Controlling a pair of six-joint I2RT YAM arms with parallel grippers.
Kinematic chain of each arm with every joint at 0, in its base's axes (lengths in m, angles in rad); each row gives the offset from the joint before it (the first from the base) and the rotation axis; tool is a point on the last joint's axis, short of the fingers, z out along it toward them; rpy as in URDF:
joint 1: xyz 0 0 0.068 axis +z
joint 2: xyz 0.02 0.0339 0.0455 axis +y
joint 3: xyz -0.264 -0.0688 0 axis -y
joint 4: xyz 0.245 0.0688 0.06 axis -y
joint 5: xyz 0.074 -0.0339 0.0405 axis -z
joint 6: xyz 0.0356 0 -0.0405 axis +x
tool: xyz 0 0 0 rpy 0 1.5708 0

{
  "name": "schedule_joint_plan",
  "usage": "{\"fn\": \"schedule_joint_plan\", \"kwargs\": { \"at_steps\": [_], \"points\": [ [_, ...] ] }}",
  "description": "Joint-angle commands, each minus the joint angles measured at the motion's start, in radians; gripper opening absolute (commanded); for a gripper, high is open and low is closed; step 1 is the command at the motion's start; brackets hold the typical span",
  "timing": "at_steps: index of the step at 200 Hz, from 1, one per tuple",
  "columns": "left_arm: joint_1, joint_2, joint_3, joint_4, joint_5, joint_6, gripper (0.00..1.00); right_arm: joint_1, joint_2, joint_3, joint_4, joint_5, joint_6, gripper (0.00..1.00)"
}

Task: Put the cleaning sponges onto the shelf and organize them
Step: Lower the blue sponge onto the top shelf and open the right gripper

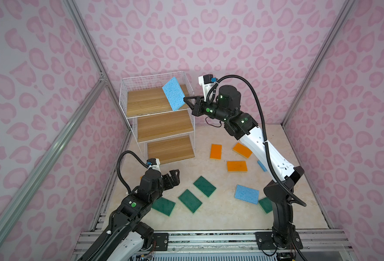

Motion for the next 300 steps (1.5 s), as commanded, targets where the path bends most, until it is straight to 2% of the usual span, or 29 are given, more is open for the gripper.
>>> {"fn": "schedule_joint_plan", "kwargs": {
  "at_steps": [1, 82, 94, 138, 201, 222, 265, 283, 300],
  "points": [
    [0.000, -0.004, -0.007, 0.023, -0.002, 0.012, 0.97, -0.005, 0.018, 0.008, 0.003, 0.038, -0.012, 0.00],
    [0.000, 0.011, -0.006, 0.030, -0.003, 0.018, 0.98, -0.027, 0.079, 0.011, 0.049, 0.052, 0.016, 0.00],
    [0.000, 0.009, -0.008, 0.029, -0.005, 0.017, 0.98, -0.029, 0.085, 0.012, 0.053, 0.053, 0.021, 0.05],
    [0.000, 0.011, -0.002, 0.024, -0.009, 0.016, 0.97, -0.038, 0.102, 0.012, 0.063, 0.044, 0.044, 0.37],
    [0.000, 0.030, 0.069, 0.009, -0.025, 0.027, 0.98, -0.038, 0.094, 0.005, 0.067, 0.023, 0.044, 0.57],
    [0.000, 0.054, 0.098, 0.003, -0.023, 0.039, 0.98, -0.036, 0.057, -0.043, 0.085, 0.011, 0.039, 0.65],
    [0.000, 0.118, 0.152, -0.002, 0.008, 0.067, 0.98, -0.031, -0.078, -0.239, 0.175, 0.003, 0.035, 0.72],
    [-0.007, 0.147, 0.163, 0.013, 0.036, 0.063, 0.94, -0.030, -0.143, -0.322, 0.195, 0.001, 0.038, 0.72],
    [-0.058, 0.196, 0.178, 0.022, 0.028, 0.059, 0.89, -0.032, -0.223, -0.420, 0.187, 0.007, 0.031, 0.72]
  ]
}}
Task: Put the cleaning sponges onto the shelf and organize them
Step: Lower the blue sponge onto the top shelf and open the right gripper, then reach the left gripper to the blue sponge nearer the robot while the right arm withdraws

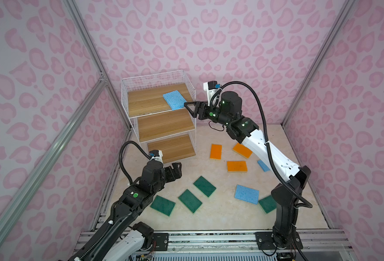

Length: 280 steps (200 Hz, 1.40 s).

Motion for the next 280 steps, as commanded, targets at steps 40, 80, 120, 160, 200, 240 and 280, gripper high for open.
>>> {"fn": "schedule_joint_plan", "kwargs": {
  "at_steps": [40, 80, 120, 160, 200, 240, 280],
  "points": [
    [-0.185, 0.189, 0.031, 0.090, -0.022, -0.032, 0.77, -0.069, -0.353, -0.509, 0.074, 0.032, 0.018, 0.72],
    [-0.334, 0.388, 0.105, 0.155, -0.028, -0.040, 0.69, -0.220, -0.633, -0.930, 0.082, 0.016, 0.091, 0.72],
    [-0.431, 0.583, 0.155, 0.272, 0.056, -0.044, 0.69, -0.402, -0.874, -1.242, 0.024, -0.072, 0.154, 0.72],
    [-0.510, 0.795, 0.259, 0.340, 0.114, -0.058, 0.69, -0.526, -1.014, -1.375, -0.087, -0.116, 0.136, 0.72],
    [-0.531, 0.958, 0.367, 0.358, 0.170, -0.063, 0.64, -0.573, -1.050, -1.477, -0.053, -0.133, 0.172, 0.72],
    [-0.541, 1.043, 0.443, 0.336, 0.183, -0.044, 0.58, -0.611, -1.065, -1.507, -0.027, -0.142, 0.189, 0.72],
    [-0.564, 1.102, 0.469, 0.339, 0.198, -0.043, 0.54, -0.623, -1.071, -1.521, -0.017, -0.143, 0.191, 0.72]
  ]
}}
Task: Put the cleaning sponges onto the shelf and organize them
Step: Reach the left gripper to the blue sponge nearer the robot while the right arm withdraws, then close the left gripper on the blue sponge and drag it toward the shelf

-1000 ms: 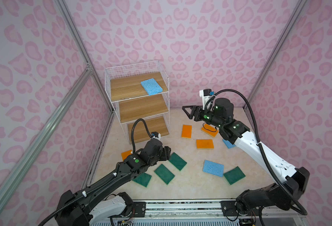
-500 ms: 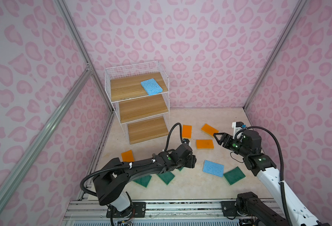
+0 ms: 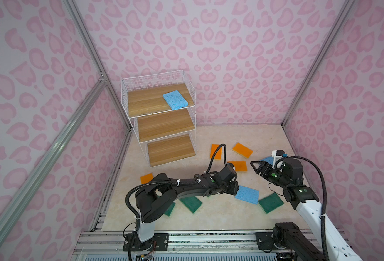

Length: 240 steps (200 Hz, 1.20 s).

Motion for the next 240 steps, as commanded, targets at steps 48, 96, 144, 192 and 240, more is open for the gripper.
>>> {"fn": "schedule_joint_plan", "kwargs": {
  "at_steps": [48, 96, 144, 192, 240],
  "points": [
    [-0.033, 0.106, 0.071, 0.007, 0.022, 0.000, 0.48, -0.004, -0.002, -0.010, 0.033, -0.019, -0.008, 0.72],
    [-0.040, 0.148, 0.107, -0.016, 0.005, -0.009, 0.38, -0.003, -0.018, -0.022, 0.027, -0.014, -0.010, 0.72],
    [-0.034, 0.159, 0.108, -0.011, 0.017, -0.017, 0.10, 0.002, -0.019, -0.020, 0.036, -0.035, -0.014, 0.72],
    [0.034, 0.024, 0.040, -0.007, 0.026, 0.000, 0.04, 0.041, -0.008, 0.019, 0.011, -0.037, -0.036, 0.73],
    [0.126, -0.161, -0.045, -0.016, 0.071, 0.025, 0.04, 0.047, 0.000, 0.036, 0.007, -0.040, -0.032, 0.73]
  ]
}}
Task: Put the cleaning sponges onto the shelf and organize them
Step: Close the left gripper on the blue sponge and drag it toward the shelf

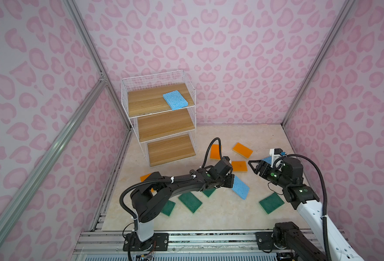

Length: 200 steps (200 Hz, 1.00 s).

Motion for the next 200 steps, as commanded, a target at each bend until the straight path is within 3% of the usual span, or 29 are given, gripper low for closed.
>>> {"fn": "schedule_joint_plan", "kwargs": {
  "at_steps": [1, 63, 82, 103, 127, 200],
  "points": [
    [0.045, -0.083, -0.042, -0.004, 0.037, 0.024, 0.04, 0.004, 0.008, 0.008, 0.008, -0.012, -0.005, 0.73],
    [0.214, -0.298, -0.144, -0.064, 0.113, 0.085, 0.04, 0.072, 0.053, 0.021, 0.017, -0.023, -0.018, 0.74],
    [0.200, -0.283, -0.132, -0.056, 0.181, 0.146, 0.22, 0.072, 0.058, 0.016, 0.021, -0.021, -0.017, 0.74],
    [0.146, -0.217, -0.078, -0.083, 0.173, 0.202, 0.42, 0.072, 0.065, 0.013, 0.026, -0.017, -0.013, 0.74],
    [0.092, -0.114, -0.026, -0.084, 0.161, 0.203, 0.53, 0.068, 0.061, 0.010, 0.027, -0.015, -0.007, 0.74],
    [0.056, 0.102, 0.027, -0.074, 0.082, 0.176, 0.47, 0.002, 0.039, -0.037, 0.038, -0.033, 0.001, 0.74]
  ]
}}
